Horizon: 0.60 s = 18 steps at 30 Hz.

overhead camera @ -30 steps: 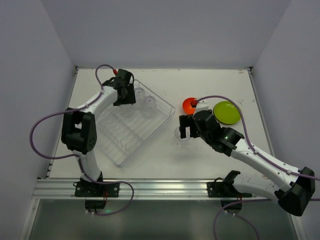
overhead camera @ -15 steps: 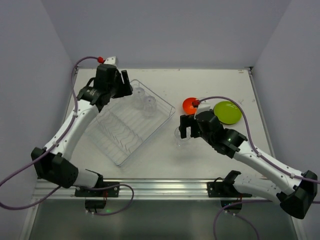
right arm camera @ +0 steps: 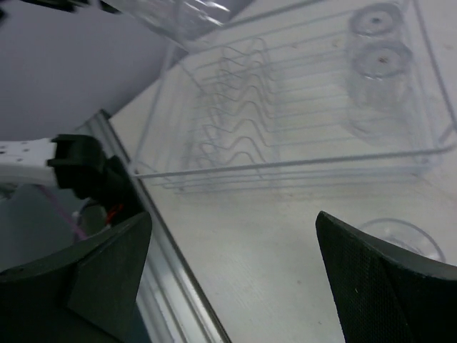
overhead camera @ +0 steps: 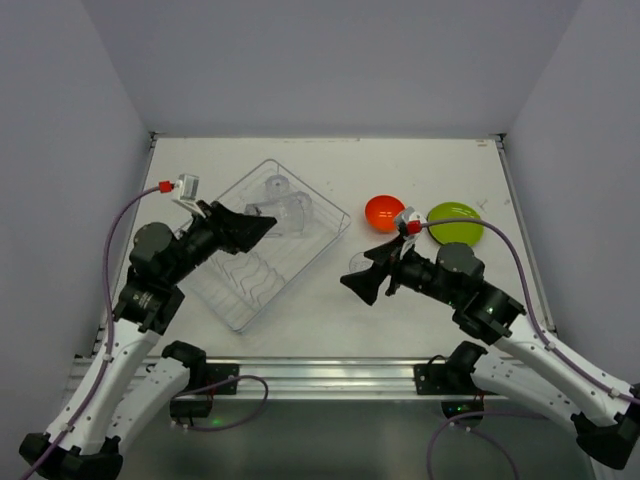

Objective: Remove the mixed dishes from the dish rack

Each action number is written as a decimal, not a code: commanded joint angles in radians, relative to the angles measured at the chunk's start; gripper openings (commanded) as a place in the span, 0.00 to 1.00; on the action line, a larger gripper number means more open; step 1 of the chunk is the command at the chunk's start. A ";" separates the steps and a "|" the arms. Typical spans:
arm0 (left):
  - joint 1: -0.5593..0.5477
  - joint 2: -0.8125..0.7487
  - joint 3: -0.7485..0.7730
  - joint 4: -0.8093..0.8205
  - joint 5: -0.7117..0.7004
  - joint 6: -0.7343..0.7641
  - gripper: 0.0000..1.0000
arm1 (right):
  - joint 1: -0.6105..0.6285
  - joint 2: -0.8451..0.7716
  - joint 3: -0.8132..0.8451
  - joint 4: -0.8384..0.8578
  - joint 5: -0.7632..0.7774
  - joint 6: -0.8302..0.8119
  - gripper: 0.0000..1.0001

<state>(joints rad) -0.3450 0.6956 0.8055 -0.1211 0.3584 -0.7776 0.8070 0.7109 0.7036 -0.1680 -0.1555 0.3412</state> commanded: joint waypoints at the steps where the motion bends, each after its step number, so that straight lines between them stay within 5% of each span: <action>1: -0.017 -0.033 -0.130 0.372 0.270 -0.244 0.00 | 0.004 -0.036 0.002 0.228 -0.341 0.031 0.98; 13: -0.090 -0.154 -0.391 0.747 0.268 -0.497 0.00 | 0.003 0.045 0.022 0.527 -0.499 0.189 0.93; 18: -0.155 -0.151 -0.425 0.749 0.206 -0.494 0.00 | 0.004 0.130 0.054 0.660 -0.591 0.239 0.87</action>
<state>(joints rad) -0.4683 0.5465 0.3943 0.5102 0.5953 -1.2221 0.8101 0.7998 0.7059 0.3420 -0.6624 0.5289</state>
